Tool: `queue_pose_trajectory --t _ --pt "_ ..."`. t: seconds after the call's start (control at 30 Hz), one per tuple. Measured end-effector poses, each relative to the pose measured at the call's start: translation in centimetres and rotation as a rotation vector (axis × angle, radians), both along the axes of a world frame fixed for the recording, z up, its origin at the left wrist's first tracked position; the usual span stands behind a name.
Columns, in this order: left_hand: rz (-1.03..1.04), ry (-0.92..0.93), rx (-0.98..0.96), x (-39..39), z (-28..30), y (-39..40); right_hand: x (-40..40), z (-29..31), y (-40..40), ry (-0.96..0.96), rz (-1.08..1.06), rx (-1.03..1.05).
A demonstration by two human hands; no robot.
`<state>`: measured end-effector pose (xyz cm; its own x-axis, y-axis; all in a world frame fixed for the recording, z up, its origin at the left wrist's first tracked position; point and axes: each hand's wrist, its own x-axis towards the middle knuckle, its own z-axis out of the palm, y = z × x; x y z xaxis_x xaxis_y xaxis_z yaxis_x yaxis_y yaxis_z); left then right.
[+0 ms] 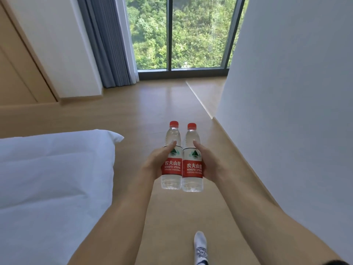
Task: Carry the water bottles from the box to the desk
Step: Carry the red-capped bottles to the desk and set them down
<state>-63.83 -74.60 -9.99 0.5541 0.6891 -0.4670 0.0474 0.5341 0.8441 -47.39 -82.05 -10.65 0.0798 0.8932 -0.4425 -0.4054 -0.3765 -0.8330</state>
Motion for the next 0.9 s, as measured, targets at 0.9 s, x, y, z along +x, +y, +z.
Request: queue_pose_trajectory --t 0.9 --pt "0.299 -0.106 0.015 11.2 -1.1 24.9 13.1 1.1 29.5 0.041 0.314 -0.002"
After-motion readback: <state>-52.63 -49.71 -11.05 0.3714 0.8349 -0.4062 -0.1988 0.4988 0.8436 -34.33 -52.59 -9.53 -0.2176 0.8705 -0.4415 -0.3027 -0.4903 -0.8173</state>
